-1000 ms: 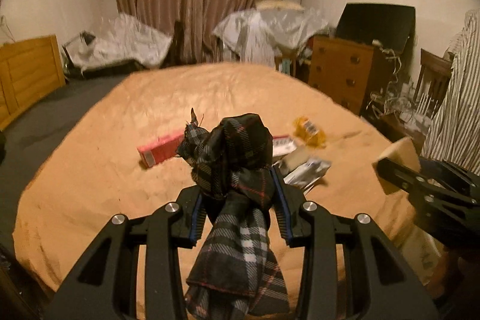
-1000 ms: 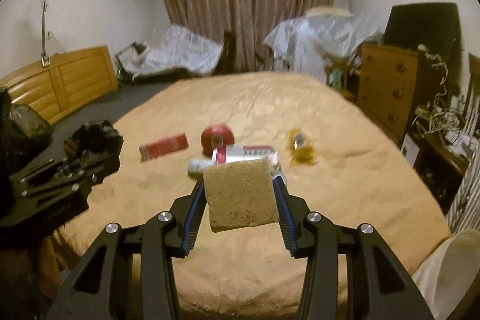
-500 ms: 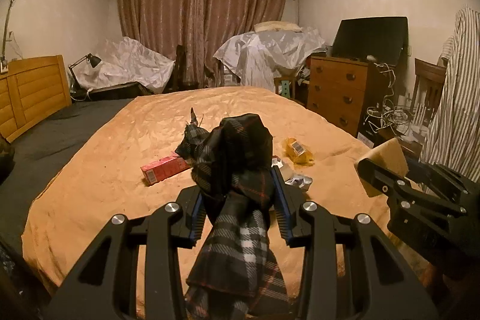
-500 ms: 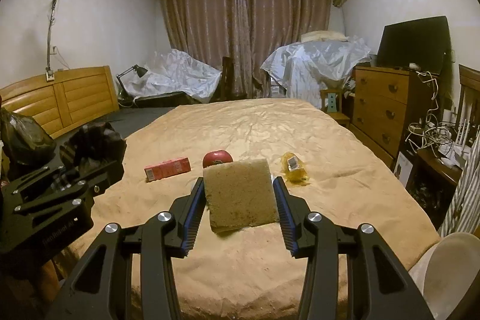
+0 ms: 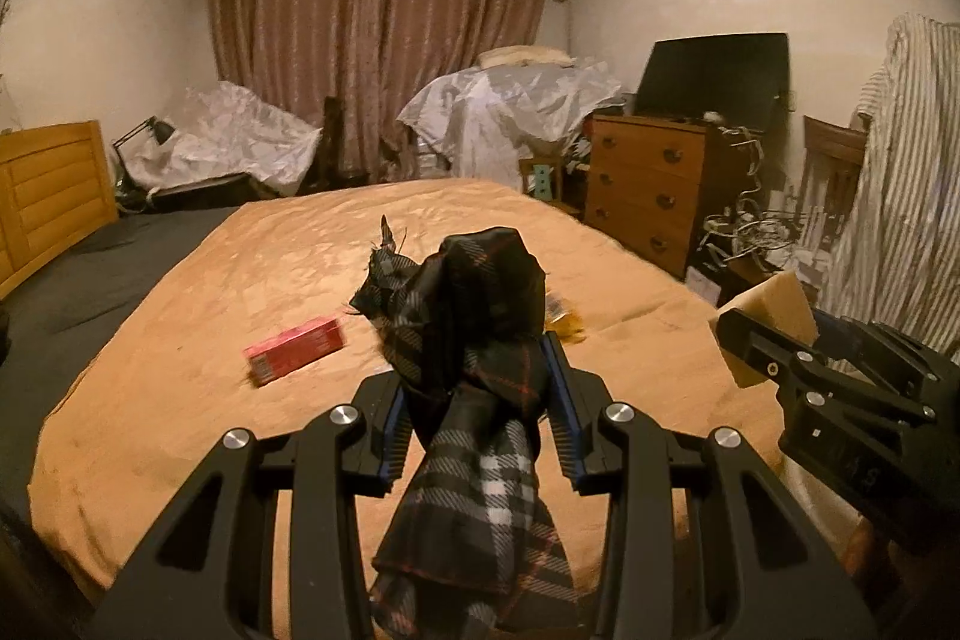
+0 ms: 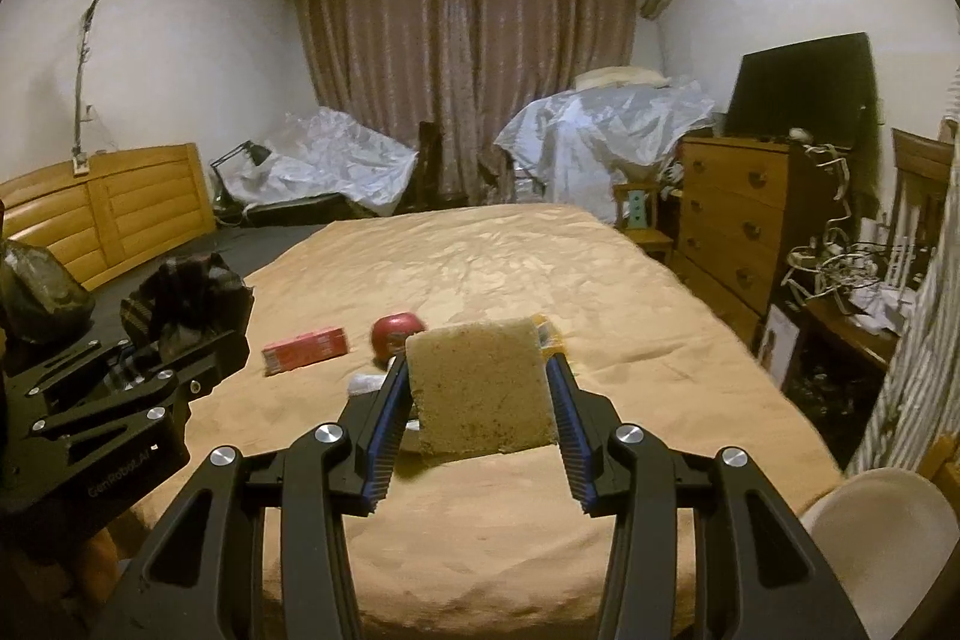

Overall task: Collect trash
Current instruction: 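Carry the plaid cloth and sponge over the white bucket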

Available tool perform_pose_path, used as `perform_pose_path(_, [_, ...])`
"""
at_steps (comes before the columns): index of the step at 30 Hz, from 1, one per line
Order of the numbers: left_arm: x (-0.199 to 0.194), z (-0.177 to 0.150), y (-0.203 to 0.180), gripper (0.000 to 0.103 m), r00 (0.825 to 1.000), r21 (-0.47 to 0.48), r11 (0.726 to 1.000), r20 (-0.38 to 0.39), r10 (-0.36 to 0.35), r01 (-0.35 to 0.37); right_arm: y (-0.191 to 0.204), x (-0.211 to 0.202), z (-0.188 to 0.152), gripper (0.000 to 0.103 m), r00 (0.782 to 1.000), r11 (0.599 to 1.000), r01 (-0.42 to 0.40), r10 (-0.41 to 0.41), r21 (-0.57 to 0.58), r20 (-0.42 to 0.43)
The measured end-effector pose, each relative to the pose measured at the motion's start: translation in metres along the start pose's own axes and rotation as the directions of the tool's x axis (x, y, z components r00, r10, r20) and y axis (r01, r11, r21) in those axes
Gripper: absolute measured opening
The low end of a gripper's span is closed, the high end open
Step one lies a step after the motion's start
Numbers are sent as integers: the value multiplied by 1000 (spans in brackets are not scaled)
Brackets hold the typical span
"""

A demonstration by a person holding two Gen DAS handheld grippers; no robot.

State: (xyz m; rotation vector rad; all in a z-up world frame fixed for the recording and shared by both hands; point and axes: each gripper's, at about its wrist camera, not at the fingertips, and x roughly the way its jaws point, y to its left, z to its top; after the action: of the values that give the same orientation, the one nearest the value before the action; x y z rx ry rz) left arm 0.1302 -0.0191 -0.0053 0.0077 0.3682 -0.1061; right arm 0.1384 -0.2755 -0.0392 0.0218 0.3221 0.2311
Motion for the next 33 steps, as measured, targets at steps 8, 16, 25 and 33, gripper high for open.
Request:
perform_pose_path(8, [14,11,-63,37,992,37,991,-3,-126,126,-73,-47,10,47,990,990,138,-138,32,10])
perform_pose_path(16, [25,14,-145,38,963,96,958,-34,-269,271,-170,-96,1,47,954,951,300,-298,68,-41])
perform_pose_path(25, [46,4,-232,38,909,135,901,-129,-397,413,-275,-127,-26,47,902,902,415,-392,116,-178])
perform_pose_path(33, [70,-17,-290,38,834,142,838,-275,-478,527,-341,-127,-61,47,867,880,447,-382,161,-320])
